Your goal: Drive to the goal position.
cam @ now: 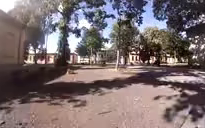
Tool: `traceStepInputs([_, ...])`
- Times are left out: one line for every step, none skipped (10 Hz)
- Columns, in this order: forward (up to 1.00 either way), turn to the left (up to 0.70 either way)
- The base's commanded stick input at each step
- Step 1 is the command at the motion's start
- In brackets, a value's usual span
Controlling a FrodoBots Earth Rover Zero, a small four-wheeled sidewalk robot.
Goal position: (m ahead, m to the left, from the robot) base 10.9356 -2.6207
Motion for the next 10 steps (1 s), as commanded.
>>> traceStepInputs([1.00,0.00])
traceStepInputs([1.00,0.00])
traceStepInputs([1.00,0.00])
traceStepInputs([1.00,0.00])
traceStepInputs([1.00,0.00])
traceStepInputs([1.00,0.00])
traceStepInputs([1.00,0.00])
traceStepInputs([1.00,0.00])
traceStepInputs([1.00,0.00])
traceStepInputs([1.00,0.00])
